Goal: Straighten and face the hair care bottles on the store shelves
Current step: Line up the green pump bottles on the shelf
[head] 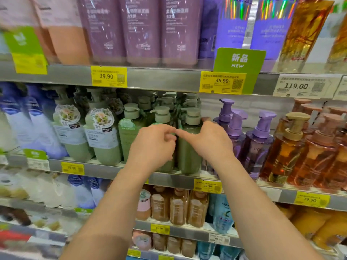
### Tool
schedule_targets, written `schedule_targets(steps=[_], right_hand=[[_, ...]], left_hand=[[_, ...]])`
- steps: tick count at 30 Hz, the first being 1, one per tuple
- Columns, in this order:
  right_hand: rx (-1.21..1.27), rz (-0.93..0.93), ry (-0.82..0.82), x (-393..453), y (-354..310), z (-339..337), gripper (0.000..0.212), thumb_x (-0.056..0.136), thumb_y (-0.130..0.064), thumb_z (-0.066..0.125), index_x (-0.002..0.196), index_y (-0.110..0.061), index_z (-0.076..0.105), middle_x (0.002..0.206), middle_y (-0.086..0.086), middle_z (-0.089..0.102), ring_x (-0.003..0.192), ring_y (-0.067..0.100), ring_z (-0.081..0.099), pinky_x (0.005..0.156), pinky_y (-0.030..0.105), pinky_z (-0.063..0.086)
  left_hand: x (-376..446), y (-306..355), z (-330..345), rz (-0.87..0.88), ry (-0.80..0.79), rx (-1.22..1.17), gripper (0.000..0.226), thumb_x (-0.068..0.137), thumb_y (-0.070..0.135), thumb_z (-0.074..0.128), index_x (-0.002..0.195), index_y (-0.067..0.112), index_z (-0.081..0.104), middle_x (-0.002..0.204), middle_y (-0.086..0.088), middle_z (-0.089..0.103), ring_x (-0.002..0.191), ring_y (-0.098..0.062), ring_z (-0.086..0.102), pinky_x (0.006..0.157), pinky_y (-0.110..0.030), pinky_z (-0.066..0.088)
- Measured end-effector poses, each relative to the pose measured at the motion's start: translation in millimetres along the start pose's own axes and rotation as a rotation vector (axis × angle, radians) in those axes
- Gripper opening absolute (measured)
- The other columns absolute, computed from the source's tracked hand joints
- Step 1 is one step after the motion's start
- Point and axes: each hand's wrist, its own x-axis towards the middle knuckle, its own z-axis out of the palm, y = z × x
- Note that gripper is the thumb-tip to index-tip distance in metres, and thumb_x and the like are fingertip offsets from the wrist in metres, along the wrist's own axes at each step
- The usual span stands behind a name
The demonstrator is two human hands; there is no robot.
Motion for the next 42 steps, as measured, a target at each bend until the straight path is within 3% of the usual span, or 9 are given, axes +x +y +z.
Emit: schedule_targets(steps=[4, 8, 12, 17, 20, 24, 28, 35, 42], right_hand=[[-0.044, 0.014, 0.059, -1, -4, -1, 0.091, 0.066, -0.083, 0.066, 0.122, -0.012, 0.061, 0.122, 0.015, 0.057, 0.106, 0.036, 0.064, 0.078, 0.043, 0.053], [0.071, -0.095, -0.111, 11, 2, -17, 0.064, 0.074, -0.059, 0.078, 0.121, -0.017, 0.066, 0.117, 0.011, 0.069, 0.106, 0.030, 0.065, 0.080, 0.034, 0.050], [0.190, -0.068, -0.234, 13, 8, -24, 0.059, 0.077, -0.049, 0.081, 0.124, -0.024, 0.056, 0.087, -0.011, 0.068, 0.055, 0.012, 0.071, 0.047, 0.021, 0.048], [0.013, -0.017, -0.027, 7, -1, 2, 0.093, 0.061, -0.077, 0.076, 0.123, -0.012, 0.052, 0.117, 0.015, 0.061, 0.107, 0.034, 0.062, 0.079, 0.039, 0.049], [0.102, -0.033, 0.005, 7, -1, 1, 0.084, 0.062, -0.068, 0.083, 0.123, -0.016, 0.057, 0.111, 0.011, 0.066, 0.104, 0.032, 0.063, 0.072, 0.033, 0.043], [0.171, -0.134, -0.246, 14, 10, -24, 0.082, 0.066, -0.060, 0.086, 0.134, -0.024, 0.057, 0.110, 0.000, 0.073, 0.088, 0.018, 0.063, 0.078, 0.034, 0.052], [0.112, -0.151, -0.307, 18, 12, -26, 0.069, 0.072, -0.055, 0.084, 0.127, -0.025, 0.055, 0.054, 0.000, 0.070, 0.051, 0.012, 0.067, 0.063, 0.039, 0.060], [0.062, -0.159, -0.396, 25, 11, -33, 0.040, 0.076, -0.058, 0.079, 0.088, -0.050, 0.042, 0.055, -0.018, 0.068, 0.043, 0.005, 0.064, 0.041, 0.014, 0.041], [0.269, -0.057, -0.351, 8, 5, -23, 0.049, 0.079, -0.054, 0.077, 0.119, -0.040, 0.053, 0.079, -0.005, 0.076, 0.062, 0.011, 0.075, 0.054, 0.027, 0.059]], left_hand=[[10, -33, -28, -0.050, 0.299, 0.098, 0.032, 0.084, 0.046, 0.066, 0.110, 0.028, 0.070, 0.097, 0.015, 0.070, 0.091, -0.014, 0.065, 0.081, -0.029, 0.050], [22, -46, -28, -0.026, 0.212, 0.136, 0.071, 0.075, 0.064, 0.069, 0.130, 0.022, 0.061, 0.128, 0.002, 0.065, 0.118, -0.022, 0.058, 0.094, -0.036, 0.046], [33, -49, -15, -0.025, -0.001, 0.138, 0.092, 0.068, 0.070, 0.072, 0.142, 0.022, 0.045, 0.127, -0.003, 0.065, 0.099, -0.025, 0.068, 0.085, -0.041, 0.055], [40, -55, -9, 0.023, -0.002, 0.183, 0.096, 0.063, 0.067, 0.078, 0.140, 0.021, 0.045, 0.126, -0.003, 0.064, 0.101, -0.025, 0.067, 0.082, -0.038, 0.054], [40, -53, -3, 0.080, 0.032, 0.347, 0.099, 0.063, 0.073, 0.074, 0.136, 0.013, 0.045, 0.127, -0.009, 0.057, 0.112, -0.028, 0.058, 0.083, -0.039, 0.050], [38, -48, 3, 0.111, 0.085, 0.448, 0.092, 0.064, 0.077, 0.069, 0.125, 0.011, 0.049, 0.119, -0.011, 0.055, 0.100, -0.031, 0.061, 0.073, -0.038, 0.051], [40, -50, 2, 0.137, 0.103, 0.448, 0.087, 0.064, 0.078, 0.067, 0.119, 0.012, 0.050, 0.113, -0.009, 0.055, 0.092, -0.028, 0.062, 0.061, -0.033, 0.044], [44, -54, -3, 0.178, 0.103, 0.437, 0.087, 0.058, 0.082, 0.067, 0.111, 0.014, 0.053, 0.107, -0.008, 0.058, 0.089, -0.027, 0.064, 0.059, -0.032, 0.045], [43, -67, -13, 0.259, 0.047, 0.402, 0.092, 0.069, 0.081, 0.059, 0.137, 0.019, 0.049, 0.128, -0.002, 0.058, 0.111, -0.023, 0.060, 0.075, -0.036, 0.052]])
